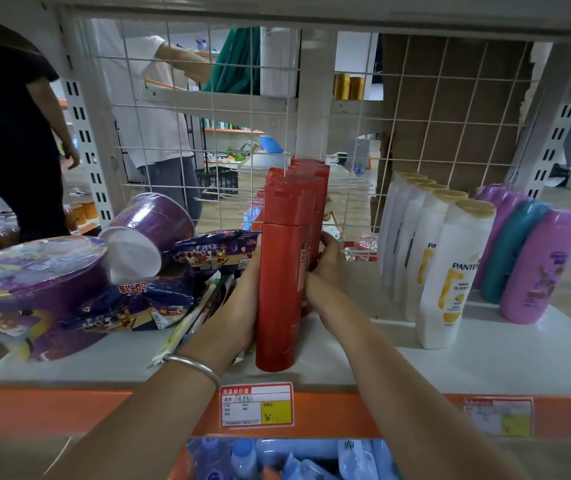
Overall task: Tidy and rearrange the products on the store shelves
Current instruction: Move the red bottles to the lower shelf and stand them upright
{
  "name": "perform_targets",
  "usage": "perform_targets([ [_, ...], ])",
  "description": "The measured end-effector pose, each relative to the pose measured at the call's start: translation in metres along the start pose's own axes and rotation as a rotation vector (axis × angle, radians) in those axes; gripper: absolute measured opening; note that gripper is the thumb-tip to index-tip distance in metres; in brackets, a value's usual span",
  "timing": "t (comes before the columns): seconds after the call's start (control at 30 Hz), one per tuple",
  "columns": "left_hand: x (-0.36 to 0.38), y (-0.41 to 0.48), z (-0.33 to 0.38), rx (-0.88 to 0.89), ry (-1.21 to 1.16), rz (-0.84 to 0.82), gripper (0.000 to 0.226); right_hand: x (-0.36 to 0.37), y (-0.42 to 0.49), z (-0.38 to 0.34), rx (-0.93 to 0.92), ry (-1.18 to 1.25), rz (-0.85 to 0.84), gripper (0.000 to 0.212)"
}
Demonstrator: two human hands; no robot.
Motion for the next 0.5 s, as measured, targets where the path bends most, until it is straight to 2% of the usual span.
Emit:
perform_targets([
  [0.13,0.001,-0.005,0.001,-0.005,0.064,0.021,0.049,0.003,0.001,0.003,-0.008,0.072,0.015,0.072],
  [0.3,0.007,-0.009,0.003,0.007,0.120,0.054,0.045,0.004,0.001,0.004,-0.010,0.040,-0.003,0.078],
  [0.5,0.008,-0.016,0.006,-0.010,0.158,0.029,0.045,0.000,0.004,0.008,-0.024,0.034,0.075,0.072],
])
Point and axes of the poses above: each hand's wrist, its own y-axis towards the middle knuckle, its own x-axis out of the palm, z = x × y, the point moved 1 cm from there along y, towards the middle knuckle, and after that the axes turned 1 degree about y, right-handed, at the moved point
